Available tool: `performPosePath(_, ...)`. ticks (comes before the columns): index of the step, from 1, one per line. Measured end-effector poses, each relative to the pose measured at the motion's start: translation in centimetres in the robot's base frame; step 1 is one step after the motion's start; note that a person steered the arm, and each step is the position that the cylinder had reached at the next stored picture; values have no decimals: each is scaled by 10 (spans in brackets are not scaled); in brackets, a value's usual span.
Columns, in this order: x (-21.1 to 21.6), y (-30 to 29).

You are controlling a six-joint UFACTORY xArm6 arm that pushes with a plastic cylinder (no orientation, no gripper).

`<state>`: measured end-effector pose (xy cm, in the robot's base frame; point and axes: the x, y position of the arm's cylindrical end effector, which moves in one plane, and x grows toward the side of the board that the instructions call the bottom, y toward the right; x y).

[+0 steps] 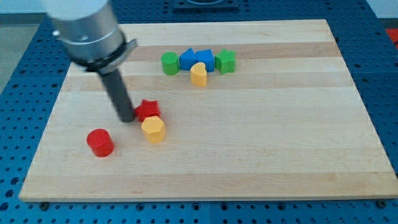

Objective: Slide the red star towards the right a bit

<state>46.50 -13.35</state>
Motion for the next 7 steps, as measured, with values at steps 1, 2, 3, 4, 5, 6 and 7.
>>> performPosePath(1,-14,31)
performPosePath(2,-14,31)
performPosePath(3,-13,30)
performPosePath(4,5,17)
performPosePath(5,5,53)
performPosePath(6,5,56)
performPosePath(7,5,56)
